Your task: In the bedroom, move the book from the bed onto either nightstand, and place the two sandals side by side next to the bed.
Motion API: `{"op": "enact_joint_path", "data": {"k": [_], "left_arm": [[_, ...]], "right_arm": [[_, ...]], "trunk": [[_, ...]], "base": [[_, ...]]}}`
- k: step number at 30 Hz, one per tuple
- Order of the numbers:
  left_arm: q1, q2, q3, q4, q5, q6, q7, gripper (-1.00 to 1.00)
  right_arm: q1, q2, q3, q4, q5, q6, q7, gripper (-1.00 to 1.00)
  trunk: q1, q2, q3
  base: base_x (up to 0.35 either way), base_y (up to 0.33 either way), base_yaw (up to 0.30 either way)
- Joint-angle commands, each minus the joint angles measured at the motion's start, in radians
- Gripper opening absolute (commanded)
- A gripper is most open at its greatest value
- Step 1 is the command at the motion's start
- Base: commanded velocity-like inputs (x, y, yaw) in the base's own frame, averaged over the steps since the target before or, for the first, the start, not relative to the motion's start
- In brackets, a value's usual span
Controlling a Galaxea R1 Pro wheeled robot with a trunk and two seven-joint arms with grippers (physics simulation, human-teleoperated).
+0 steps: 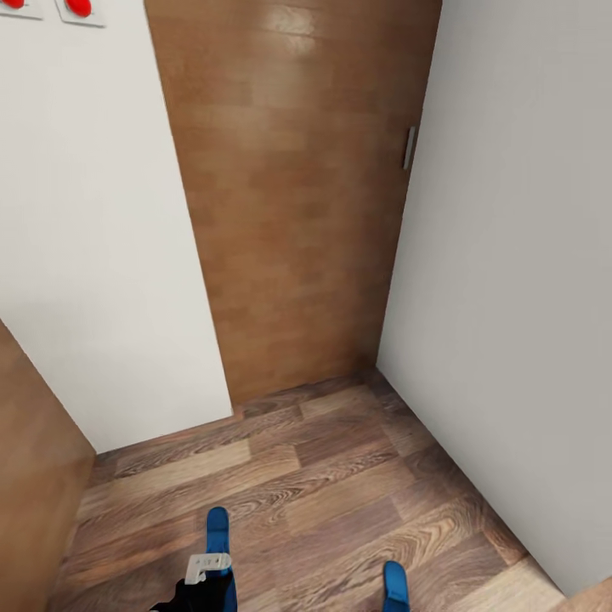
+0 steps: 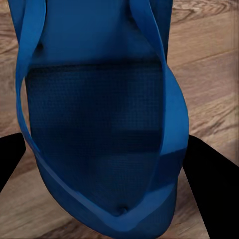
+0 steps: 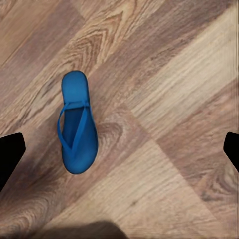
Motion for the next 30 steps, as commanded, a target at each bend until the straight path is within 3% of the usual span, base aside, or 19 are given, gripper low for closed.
{"op": "enact_joint_path", "data": {"k": [1, 14, 18, 20, 24, 27, 30], "left_arm": [[0.000, 0.000, 0.006, 0.001, 0.003, -0.001, -0.008, -1.00], [0.000, 0.001, 0.009, -0.001, 0.007, 0.000, -0.014, -1.00], [-0.006, 0.006, 0.014, -0.065, 0.013, 0.032, -0.121, -1.00], [-0.009, 0.007, 0.014, -0.119, 0.013, 0.090, -0.172, -1.00], [-0.013, 0.009, 0.015, -0.325, 0.015, 0.312, -0.342, -1.00], [-0.014, 0.014, 0.017, -0.415, 0.017, 0.382, -0.434, -1.00], [-0.014, 0.017, 0.017, -0.452, 0.034, 0.409, -0.478, -1.00]], "right_arm": [[-0.001, 0.000, -0.002, 0.001, -0.006, 0.002, 0.005, 1.00], [-0.001, 0.000, -0.002, 0.001, -0.004, 0.002, 0.006, 1.00], [-0.001, 0.000, -0.002, 0.001, -0.004, 0.002, 0.002, 1.00], [-0.001, 0.000, -0.002, 0.001, -0.004, 0.002, 0.002, 1.00], [-0.001, 0.000, -0.002, 0.001, -0.004, 0.002, 0.002, 1.00], [-0.001, 0.000, -0.001, 0.001, -0.004, 0.002, 0.002, 1.00], [-0.001, 0.004, 0.002, 0.000, -0.002, 0.003, 0.000, 1.00]], "trunk": [[0.000, 0.000, -0.001], [0.000, 0.000, -0.002], [0.000, 0.000, -0.002], [0.000, 0.000, -0.002], [0.000, 0.000, -0.002], [0.000, 0.000, -0.002], [0.000, 0.000, -0.002]], "base": [[0.000, 0.000, -0.181], [0.000, 0.000, -0.026], [0.000, 0.000, 0.000], [0.000, 0.000, 0.000], [0.000, 0.000, 0.000], [0.000, 0.000, 0.000], [0.000, 0.000, 0.000]]}}
